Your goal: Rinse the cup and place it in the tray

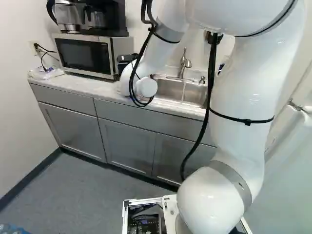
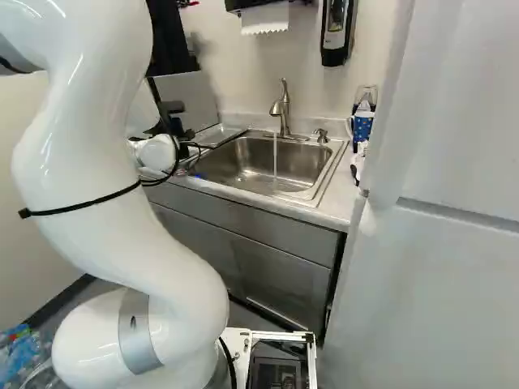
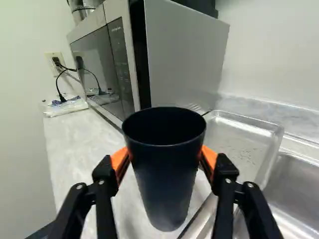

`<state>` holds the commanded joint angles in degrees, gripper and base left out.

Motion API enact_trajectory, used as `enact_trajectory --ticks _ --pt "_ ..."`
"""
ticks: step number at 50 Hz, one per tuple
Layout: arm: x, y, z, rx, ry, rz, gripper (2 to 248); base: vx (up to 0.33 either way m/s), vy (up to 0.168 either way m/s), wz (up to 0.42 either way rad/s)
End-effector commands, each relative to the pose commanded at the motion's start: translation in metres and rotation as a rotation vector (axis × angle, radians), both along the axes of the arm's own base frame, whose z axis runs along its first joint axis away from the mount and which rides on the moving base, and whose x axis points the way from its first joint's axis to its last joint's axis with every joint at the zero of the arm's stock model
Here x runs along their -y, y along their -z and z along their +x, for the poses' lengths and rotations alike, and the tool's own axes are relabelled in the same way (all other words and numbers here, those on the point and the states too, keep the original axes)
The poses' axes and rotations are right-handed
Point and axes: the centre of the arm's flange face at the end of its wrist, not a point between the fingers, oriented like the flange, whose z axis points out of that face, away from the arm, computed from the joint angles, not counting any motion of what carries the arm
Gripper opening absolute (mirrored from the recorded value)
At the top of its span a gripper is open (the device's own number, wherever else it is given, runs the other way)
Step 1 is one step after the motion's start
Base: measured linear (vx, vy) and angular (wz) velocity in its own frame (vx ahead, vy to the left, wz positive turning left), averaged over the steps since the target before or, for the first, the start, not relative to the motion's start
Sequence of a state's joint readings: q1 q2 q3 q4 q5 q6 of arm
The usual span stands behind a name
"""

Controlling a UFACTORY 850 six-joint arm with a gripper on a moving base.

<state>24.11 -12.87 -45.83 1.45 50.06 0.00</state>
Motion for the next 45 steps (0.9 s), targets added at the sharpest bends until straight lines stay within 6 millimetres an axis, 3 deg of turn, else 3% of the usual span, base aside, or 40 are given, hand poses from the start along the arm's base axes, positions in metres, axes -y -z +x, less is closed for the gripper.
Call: enact_trajectory --ticks 5,6,10,11,29,45 --pt "0.000 0.000 0.000 0.000 0.000 0.000 179 0.000 0.000 0.000" --pt "0.000 0.000 0.000 0.000 0.000 0.000 141 0.000 0.000 0.000" --pt "0.000 0.000 0.000 0.000 0.000 0.000 141 0.000 0.000 0.000" --pt "0.000 0.000 0.000 0.000 0.000 0.000 125 0.000 0.000 0.000" --pt "0.001 -0.002 0.000 0.003 0.002 0.001 125 0.000 0.000 0.000" --pt "0.022 -0.018 0.004 0.030 0.042 0.013 125 0.000 0.000 0.000"
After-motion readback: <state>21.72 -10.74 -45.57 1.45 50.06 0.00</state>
